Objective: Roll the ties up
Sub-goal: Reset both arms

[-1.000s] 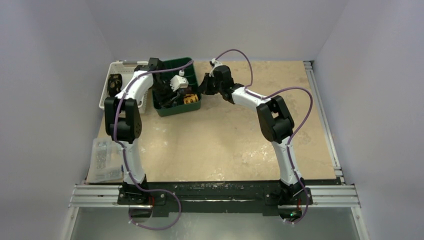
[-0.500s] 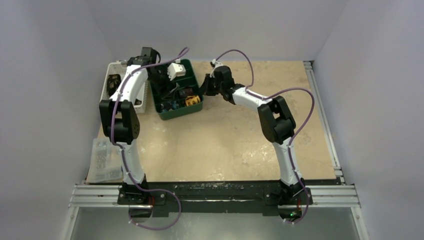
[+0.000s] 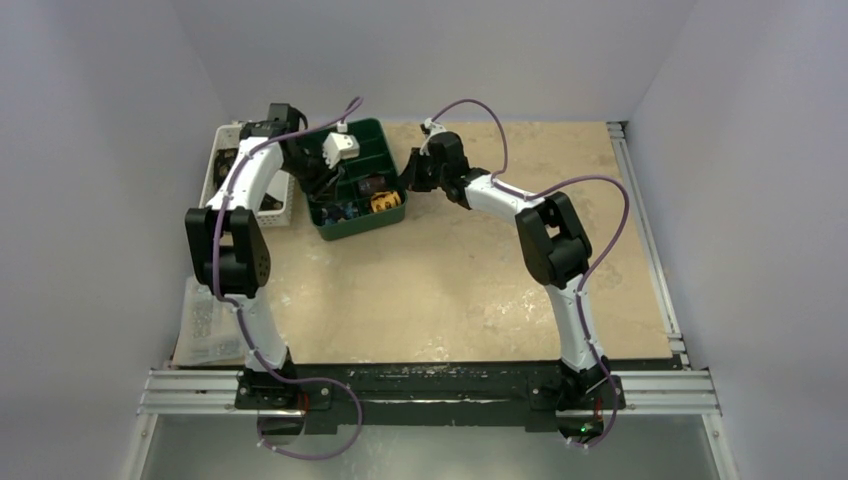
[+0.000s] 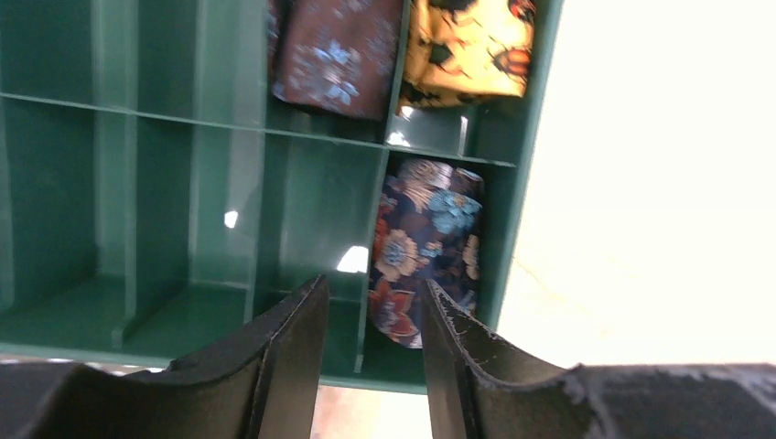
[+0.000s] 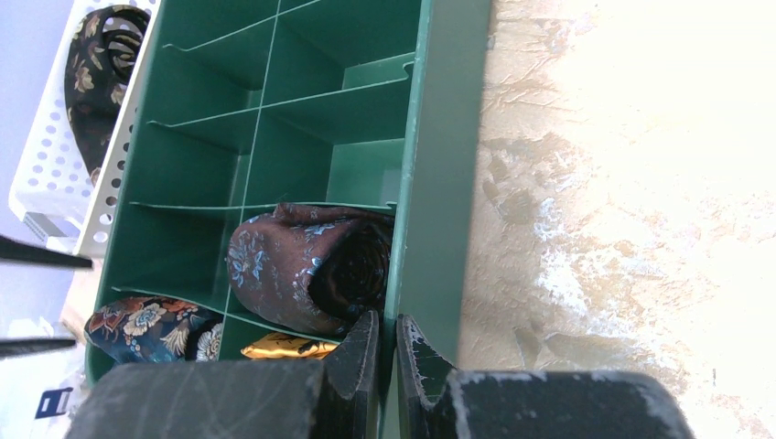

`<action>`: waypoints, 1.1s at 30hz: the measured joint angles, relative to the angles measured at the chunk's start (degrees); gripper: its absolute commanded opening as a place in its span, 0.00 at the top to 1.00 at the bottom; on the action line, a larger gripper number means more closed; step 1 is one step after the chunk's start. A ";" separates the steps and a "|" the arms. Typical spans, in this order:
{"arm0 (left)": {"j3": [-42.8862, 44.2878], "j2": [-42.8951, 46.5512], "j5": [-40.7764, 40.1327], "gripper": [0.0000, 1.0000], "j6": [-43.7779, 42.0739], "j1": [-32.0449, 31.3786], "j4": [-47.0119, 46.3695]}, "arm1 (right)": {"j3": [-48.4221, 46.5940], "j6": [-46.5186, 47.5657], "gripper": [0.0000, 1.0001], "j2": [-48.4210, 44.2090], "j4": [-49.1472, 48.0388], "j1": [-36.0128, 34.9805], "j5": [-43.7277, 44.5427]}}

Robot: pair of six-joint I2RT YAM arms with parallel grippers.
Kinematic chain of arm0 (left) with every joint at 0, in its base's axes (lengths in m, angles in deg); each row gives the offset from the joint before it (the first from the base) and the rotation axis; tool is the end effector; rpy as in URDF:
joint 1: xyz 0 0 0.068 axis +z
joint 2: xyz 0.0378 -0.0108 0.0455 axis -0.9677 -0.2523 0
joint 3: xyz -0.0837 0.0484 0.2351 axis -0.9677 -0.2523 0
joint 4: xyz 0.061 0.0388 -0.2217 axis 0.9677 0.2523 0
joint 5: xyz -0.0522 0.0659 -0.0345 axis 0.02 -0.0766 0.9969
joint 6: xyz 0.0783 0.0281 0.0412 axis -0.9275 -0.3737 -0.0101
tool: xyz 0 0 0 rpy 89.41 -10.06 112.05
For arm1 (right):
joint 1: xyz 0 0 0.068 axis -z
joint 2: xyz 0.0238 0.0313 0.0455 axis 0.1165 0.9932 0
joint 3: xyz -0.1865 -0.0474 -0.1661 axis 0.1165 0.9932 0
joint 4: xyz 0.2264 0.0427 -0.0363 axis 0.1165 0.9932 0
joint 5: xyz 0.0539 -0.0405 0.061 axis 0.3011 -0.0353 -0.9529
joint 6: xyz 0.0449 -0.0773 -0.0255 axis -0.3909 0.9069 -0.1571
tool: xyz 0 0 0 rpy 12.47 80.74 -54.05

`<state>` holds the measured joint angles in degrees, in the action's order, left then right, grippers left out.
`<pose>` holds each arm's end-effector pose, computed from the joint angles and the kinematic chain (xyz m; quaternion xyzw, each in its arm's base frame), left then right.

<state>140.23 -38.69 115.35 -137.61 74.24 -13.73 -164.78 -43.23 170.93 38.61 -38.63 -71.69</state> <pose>0.3856 -0.0529 0.2272 0.4759 0.8167 -0.1732 0.2766 0.4352 0.2932 0.1752 -0.0728 0.8466 0.3491 0.3950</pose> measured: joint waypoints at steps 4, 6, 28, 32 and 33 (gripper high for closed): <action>-5.57 0.81 -1.36 0.60 -0.13 -0.11 -0.11 | 0.00 0.00 1.00 0.00 0.00 0.00 0.00; -7.58 0.48 -2.84 0.61 -0.33 -0.11 -0.11 | 0.07 0.00 1.00 -0.02 -0.07 0.00 -0.02; 5.70 5.27 -1.70 0.00 13.11 4.94 -2.51 | 1.81 1.86 0.07 -12.04 -0.11 -0.61 -3.54; 7.63 9.88 -0.55 0.00 23.26 6.64 -6.45 | 3.30 3.98 0.01 -18.73 -1.22 0.48 -4.26; 7.65 11.61 -0.39 0.00 26.05 6.82 -7.08 | 4.44 4.81 0.01 -20.92 -1.55 1.18 -4.42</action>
<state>147.88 -27.09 114.96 -111.55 81.06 -20.81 -160.34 -38.42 150.01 37.06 -37.45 -76.11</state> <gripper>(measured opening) 0.998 0.983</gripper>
